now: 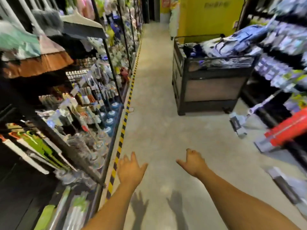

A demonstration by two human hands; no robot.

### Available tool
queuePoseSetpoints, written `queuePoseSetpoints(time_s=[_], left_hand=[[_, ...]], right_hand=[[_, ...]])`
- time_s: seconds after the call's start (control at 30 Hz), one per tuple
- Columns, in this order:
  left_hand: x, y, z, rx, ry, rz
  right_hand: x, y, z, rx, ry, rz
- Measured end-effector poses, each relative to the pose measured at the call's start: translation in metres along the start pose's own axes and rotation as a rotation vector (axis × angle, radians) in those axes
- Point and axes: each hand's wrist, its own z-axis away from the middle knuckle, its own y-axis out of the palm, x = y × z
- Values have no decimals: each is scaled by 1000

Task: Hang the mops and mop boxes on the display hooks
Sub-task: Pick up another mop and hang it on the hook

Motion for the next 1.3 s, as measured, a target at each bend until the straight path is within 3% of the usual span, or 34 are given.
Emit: queuePoseSetpoints(time_s=[0.27, 0.5, 0.9, 1.1, 1.3], left_hand=[[-131, 99, 52, 195, 158, -41], [-206, 140, 70, 305, 352, -188], [-310, 171, 8, 357, 686, -351], [-383, 154, -93, 467, 621, -226], [-429, 130, -185, 465, 645, -260]], right_hand=[[-169, 30, 47, 57, 320, -265], [-254, 49, 79, 14, 591, -456], [-310, 51, 41, 53, 802, -568], [-322, -6, -45, 73, 810, -514], [-317, -69, -152, -7, 738, -591]])
